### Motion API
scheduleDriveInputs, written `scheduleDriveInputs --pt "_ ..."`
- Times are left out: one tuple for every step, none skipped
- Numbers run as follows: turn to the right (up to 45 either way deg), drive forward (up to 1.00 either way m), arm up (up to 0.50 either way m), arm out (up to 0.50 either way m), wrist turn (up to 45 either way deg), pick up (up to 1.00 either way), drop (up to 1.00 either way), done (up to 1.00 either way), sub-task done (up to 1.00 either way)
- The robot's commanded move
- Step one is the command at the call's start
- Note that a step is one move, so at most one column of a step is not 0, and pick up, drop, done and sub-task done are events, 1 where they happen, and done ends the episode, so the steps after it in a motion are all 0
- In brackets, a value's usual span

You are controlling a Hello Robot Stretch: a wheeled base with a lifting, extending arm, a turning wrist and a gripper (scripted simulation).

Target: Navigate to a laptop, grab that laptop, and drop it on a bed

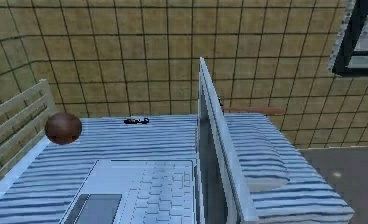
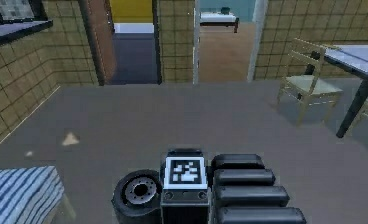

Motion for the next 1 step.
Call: scheduleDriveInputs --pt "42.0 0.00 0.00 0.00 0.0 0.00 0.00 0.00 0.00"
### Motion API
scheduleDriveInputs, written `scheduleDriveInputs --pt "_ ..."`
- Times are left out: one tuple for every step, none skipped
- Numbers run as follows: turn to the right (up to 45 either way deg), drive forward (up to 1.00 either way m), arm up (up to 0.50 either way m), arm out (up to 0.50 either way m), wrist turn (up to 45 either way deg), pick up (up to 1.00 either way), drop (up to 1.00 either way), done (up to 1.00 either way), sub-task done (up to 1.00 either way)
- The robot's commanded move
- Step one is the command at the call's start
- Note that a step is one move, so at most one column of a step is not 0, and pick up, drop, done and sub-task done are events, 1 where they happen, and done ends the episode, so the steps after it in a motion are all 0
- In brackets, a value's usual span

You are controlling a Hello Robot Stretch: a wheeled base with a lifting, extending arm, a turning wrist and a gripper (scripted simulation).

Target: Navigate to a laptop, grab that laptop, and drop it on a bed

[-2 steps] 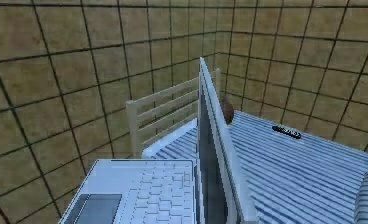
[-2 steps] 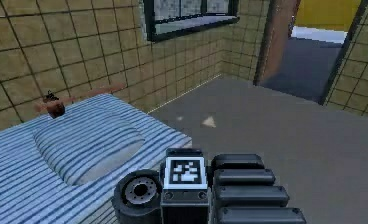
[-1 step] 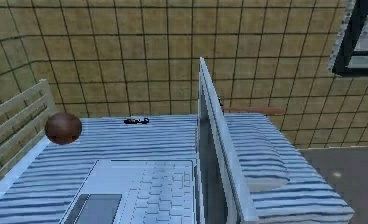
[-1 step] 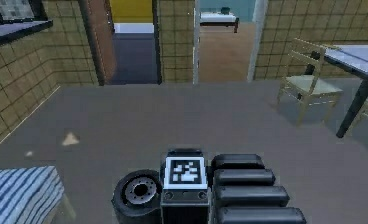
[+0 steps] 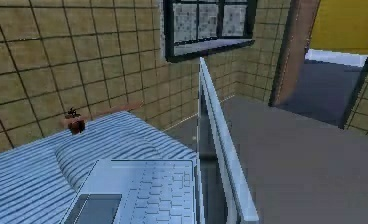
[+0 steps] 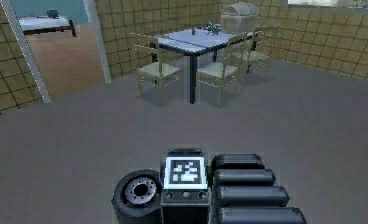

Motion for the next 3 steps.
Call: scheduleDriveInputs --pt "-45.0 0.00 0.00 0.00 0.0 0.00 0.00 0.00 0.00" --pt "0.0 0.40 0.00 0.00 0.0 0.00 0.00 0.00 0.00" --pt "12.0 0.00 0.00 0.00 0.0 0.00 0.00 0.00 0.00"
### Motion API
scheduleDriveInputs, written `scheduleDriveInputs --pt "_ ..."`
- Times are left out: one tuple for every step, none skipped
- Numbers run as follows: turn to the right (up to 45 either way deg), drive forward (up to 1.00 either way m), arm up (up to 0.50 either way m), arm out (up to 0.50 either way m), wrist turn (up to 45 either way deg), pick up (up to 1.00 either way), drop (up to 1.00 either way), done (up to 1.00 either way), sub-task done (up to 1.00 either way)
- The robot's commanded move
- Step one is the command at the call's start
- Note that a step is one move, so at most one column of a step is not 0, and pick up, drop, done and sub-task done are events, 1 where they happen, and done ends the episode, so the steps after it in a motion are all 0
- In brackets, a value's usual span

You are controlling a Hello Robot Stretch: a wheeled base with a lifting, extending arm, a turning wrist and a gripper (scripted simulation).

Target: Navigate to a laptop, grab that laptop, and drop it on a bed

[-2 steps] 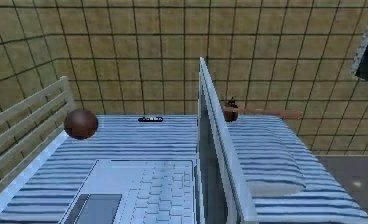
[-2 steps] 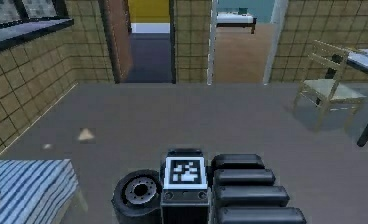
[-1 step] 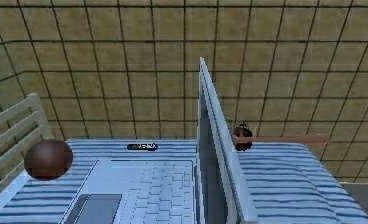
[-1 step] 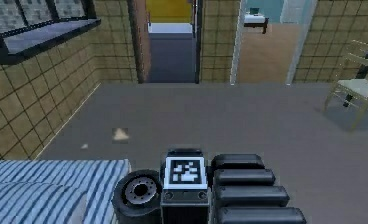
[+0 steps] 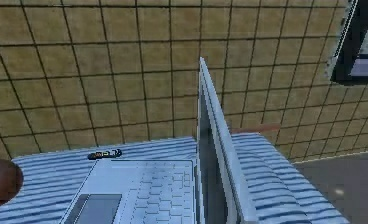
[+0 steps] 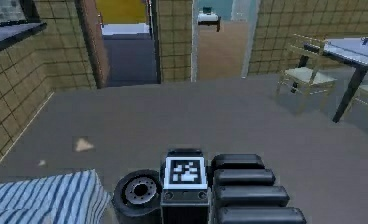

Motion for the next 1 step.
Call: scheduleDriveInputs --pt "-9.0 0.00 0.00 0.00 0.0 0.00 0.00 0.00 0.00"
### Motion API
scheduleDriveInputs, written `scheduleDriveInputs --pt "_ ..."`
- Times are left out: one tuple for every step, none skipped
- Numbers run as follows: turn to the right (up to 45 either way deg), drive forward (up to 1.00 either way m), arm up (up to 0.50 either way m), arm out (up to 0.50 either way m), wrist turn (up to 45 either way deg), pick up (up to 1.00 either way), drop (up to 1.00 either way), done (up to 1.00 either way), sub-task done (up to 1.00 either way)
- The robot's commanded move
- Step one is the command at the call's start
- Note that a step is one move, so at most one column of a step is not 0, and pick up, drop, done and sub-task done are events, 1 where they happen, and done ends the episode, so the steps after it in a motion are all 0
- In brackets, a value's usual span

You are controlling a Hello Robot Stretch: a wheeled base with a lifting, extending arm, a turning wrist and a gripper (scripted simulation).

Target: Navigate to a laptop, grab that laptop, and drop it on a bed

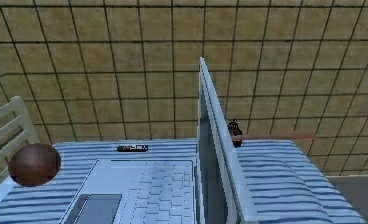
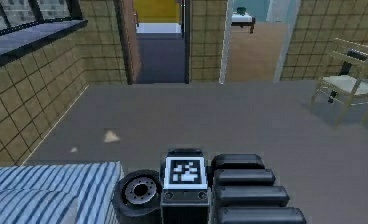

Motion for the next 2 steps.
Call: scheduleDriveInputs --pt "-9.0 0.00 0.00 0.00 0.0 0.00 0.00 0.00 0.00" --pt "6.0 0.00 0.00 0.00 0.0 0.00 0.00 0.00 0.00"
